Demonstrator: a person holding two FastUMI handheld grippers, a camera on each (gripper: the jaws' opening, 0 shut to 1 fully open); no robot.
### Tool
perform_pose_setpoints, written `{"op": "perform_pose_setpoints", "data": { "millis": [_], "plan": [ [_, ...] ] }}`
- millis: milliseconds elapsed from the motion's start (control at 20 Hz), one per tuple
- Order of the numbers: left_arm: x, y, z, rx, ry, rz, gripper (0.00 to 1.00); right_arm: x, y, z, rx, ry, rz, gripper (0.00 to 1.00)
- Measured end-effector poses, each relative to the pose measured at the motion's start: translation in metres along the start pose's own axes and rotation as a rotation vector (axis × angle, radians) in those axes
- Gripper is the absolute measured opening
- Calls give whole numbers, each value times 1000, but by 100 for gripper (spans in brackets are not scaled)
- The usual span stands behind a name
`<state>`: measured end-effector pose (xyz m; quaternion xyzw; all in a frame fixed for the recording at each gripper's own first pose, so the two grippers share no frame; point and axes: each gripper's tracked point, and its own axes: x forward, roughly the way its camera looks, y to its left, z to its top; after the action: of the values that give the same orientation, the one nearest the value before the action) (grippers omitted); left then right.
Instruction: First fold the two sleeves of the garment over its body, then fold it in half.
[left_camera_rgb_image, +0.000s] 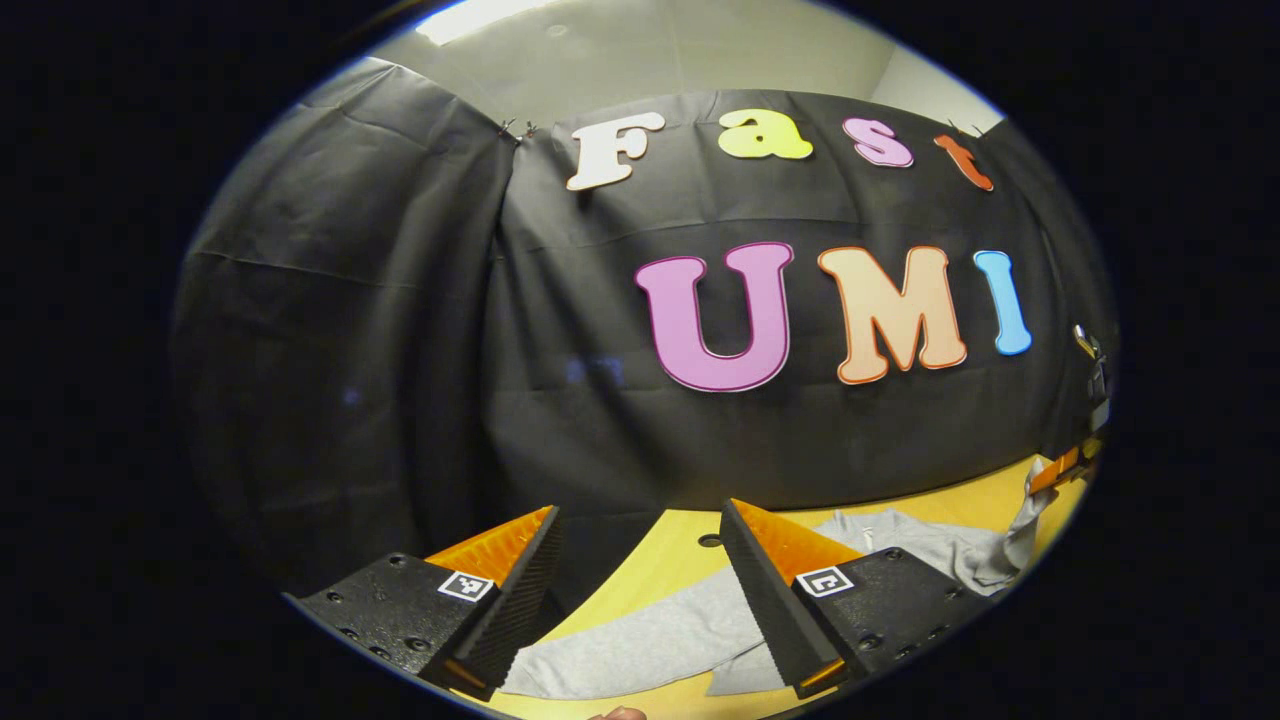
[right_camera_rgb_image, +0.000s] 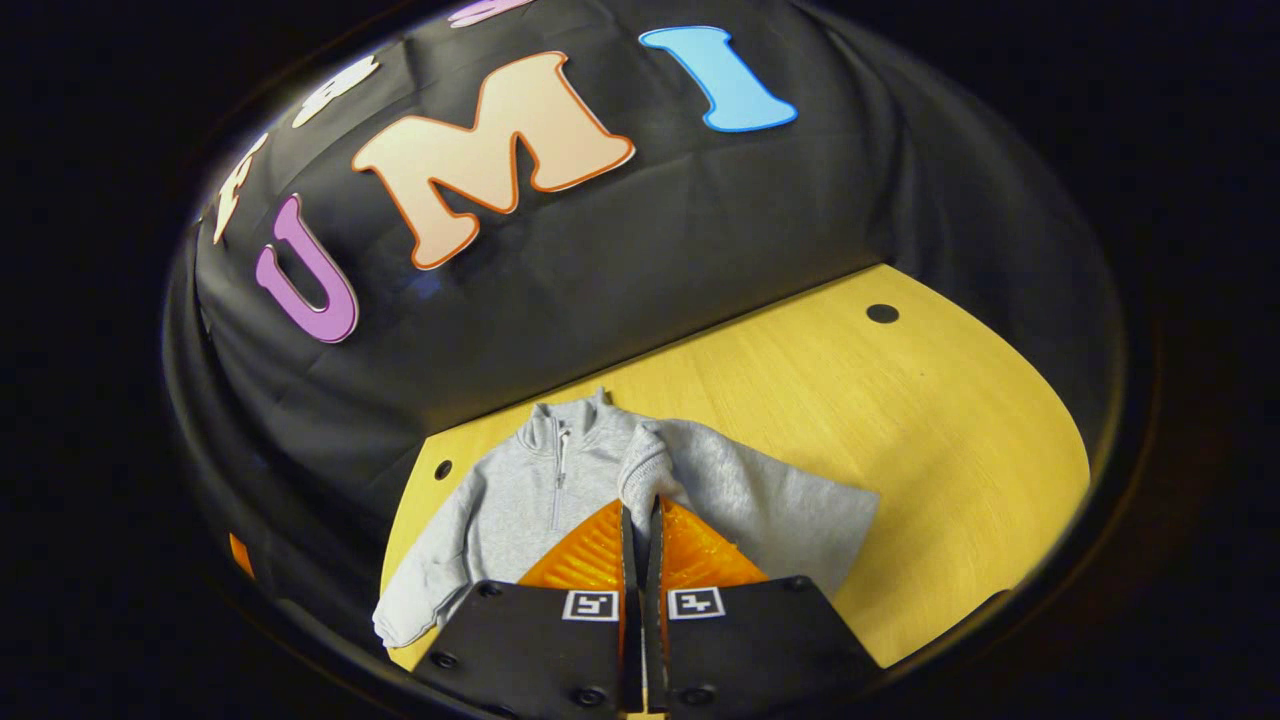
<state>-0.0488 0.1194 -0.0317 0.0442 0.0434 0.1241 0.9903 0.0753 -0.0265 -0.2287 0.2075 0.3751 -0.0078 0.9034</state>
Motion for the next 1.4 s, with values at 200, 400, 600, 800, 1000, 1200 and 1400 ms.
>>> {"op": "perform_pose_setpoints", "data": {
  "millis": [200,400,600,800,1000,1200,1400],
  "plan": [
    [-4,21,-4,0,8,36,96,16,41,0,-12,9,51,4],
    [-10,45,-13,0,27,74,96,32,93,-6,-63,15,110,4],
    [-17,73,-20,2,37,119,94,48,141,-16,-116,30,163,4],
    [-26,101,-32,-11,66,168,97,71,192,-30,-176,54,208,4],
    [-37,132,-43,-4,86,215,94,97,223,-61,-234,90,206,4],
    [-49,157,-51,9,104,256,97,124,236,-102,-291,152,191,4],
    [-56,169,-70,5,141,261,97,133,244,-124,-308,184,186,6]
  ]
}}
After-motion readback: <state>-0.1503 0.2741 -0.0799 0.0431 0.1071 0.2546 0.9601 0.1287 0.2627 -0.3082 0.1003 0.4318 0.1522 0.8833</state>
